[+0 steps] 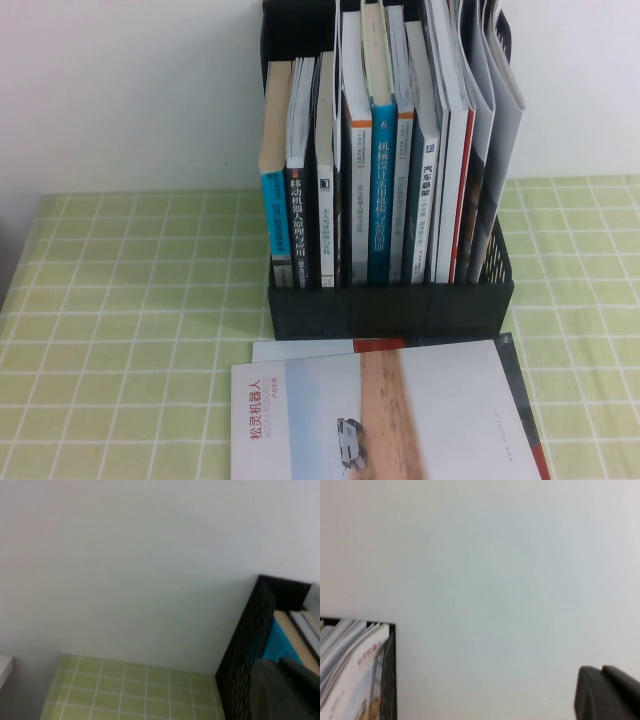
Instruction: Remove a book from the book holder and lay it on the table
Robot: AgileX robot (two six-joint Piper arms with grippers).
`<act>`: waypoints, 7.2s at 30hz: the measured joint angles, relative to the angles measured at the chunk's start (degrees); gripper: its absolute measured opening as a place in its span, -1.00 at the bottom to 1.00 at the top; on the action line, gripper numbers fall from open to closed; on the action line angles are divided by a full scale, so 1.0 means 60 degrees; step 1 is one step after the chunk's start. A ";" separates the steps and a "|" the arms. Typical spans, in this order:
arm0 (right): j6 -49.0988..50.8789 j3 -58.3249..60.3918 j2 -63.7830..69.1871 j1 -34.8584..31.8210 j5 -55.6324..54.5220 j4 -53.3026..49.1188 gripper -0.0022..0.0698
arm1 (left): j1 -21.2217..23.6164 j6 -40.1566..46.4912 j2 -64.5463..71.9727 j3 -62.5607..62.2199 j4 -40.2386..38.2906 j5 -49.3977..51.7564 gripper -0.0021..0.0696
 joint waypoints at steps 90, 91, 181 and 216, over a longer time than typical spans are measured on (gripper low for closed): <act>-1.6674 0.1269 0.9649 0.2040 -0.1069 1.6333 -0.34 | -0.6076 0.9095 1.2720 -0.9189 -0.3727 0.0597 -0.95; -1.6785 0.1269 0.9648 0.2040 -0.1069 1.6333 -0.49 | -0.6076 0.9095 1.2720 -0.9198 -0.3709 0.0597 -0.95; -0.1232 0.0413 1.0684 1.0962 0.1118 -0.4664 -0.29 | -0.3451 0.0102 -0.1731 0.0007 0.1263 0.5095 -0.95; -0.2472 -0.7282 0.6382 1.0977 0.6320 -0.3385 -0.91 | -0.3435 0.0150 -0.2737 0.1195 0.1529 0.4778 -0.95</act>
